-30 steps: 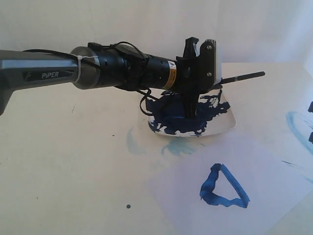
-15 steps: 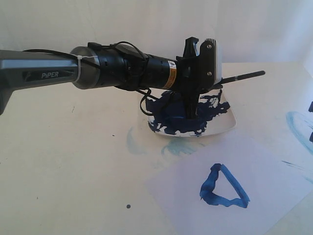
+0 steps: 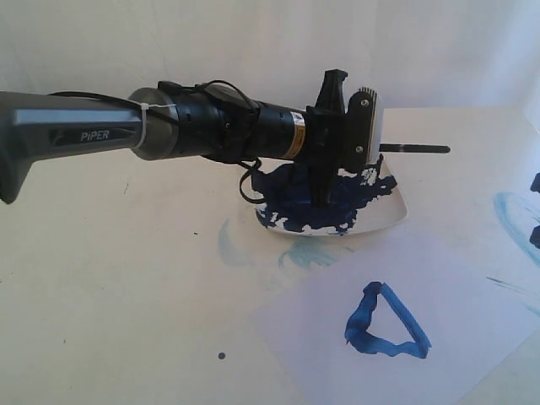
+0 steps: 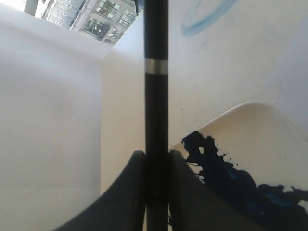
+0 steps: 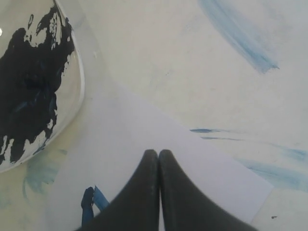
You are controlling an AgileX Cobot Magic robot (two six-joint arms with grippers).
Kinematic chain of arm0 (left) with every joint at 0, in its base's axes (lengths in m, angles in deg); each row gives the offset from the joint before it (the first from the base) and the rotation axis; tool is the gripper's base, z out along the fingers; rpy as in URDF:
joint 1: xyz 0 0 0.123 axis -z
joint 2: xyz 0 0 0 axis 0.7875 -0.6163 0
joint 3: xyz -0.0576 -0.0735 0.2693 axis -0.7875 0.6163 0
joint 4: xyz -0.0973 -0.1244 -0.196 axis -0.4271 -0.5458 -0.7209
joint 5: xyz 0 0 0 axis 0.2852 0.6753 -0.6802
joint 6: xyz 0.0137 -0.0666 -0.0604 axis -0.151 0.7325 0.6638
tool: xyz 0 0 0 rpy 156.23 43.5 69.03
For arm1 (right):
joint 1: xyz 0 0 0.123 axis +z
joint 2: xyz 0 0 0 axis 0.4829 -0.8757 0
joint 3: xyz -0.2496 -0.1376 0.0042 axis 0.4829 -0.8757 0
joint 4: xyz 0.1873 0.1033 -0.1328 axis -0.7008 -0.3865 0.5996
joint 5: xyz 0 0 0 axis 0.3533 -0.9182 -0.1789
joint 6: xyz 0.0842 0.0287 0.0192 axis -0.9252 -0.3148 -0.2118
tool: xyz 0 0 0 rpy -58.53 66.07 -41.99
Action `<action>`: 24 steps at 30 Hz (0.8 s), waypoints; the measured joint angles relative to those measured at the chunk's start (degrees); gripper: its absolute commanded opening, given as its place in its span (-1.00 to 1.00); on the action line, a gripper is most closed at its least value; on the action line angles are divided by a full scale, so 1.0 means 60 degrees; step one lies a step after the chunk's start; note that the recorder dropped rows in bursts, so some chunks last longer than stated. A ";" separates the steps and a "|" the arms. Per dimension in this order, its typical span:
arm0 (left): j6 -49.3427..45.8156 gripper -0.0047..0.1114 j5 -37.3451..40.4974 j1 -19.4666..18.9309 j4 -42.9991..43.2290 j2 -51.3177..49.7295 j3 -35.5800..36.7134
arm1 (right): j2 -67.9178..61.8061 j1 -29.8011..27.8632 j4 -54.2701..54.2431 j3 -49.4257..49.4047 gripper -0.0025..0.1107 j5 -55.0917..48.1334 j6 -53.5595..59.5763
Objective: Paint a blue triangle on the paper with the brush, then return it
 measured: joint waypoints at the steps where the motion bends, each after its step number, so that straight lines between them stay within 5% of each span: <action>1: -0.0134 -0.92 0.0060 0.0021 0.0000 0.0000 0.0000 | 0.0000 0.0000 -0.0056 0.0000 -0.96 -0.0024 0.0000; 24: -0.0549 -0.92 0.0104 0.0352 0.0000 -0.0305 0.0000 | -0.1607 0.0514 -0.0138 0.0000 -0.96 0.0094 0.0243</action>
